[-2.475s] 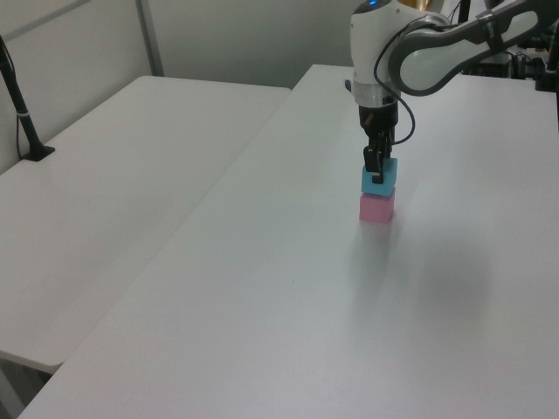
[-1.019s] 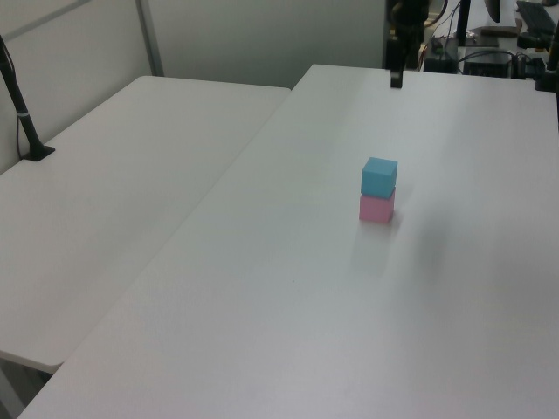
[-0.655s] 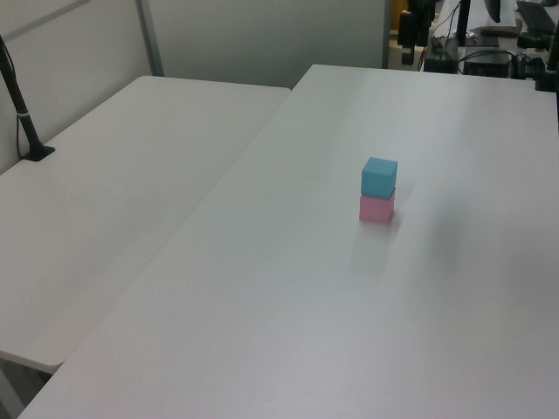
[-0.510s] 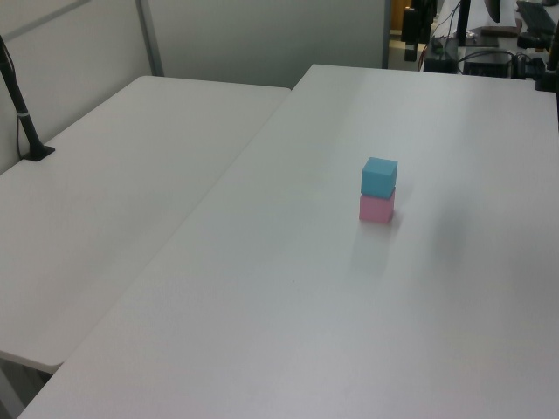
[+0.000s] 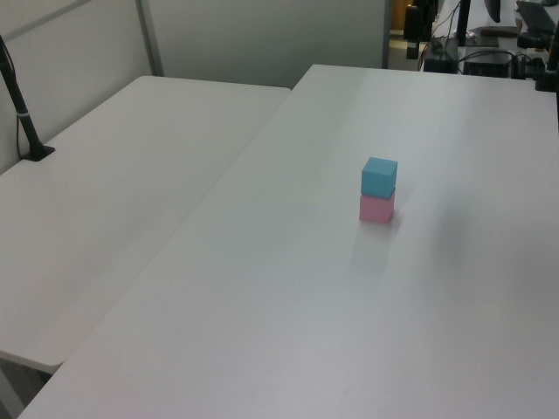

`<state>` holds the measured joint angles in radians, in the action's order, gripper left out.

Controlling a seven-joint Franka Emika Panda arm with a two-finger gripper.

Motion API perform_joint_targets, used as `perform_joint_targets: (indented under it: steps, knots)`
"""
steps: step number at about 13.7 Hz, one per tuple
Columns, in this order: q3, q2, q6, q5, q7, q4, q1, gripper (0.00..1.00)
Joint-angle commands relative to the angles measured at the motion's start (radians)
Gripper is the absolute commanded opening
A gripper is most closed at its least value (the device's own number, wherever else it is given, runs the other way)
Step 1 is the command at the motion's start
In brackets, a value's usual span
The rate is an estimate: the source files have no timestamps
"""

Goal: Put blue cube on pink cube

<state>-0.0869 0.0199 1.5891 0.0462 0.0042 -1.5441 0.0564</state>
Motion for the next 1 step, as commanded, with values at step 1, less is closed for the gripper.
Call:
perform_joint_targets:
  steps: [1]
  knots:
    - [0.027,-0.014,-0.026,-0.026,-0.026,-0.001,-0.032,1.00]
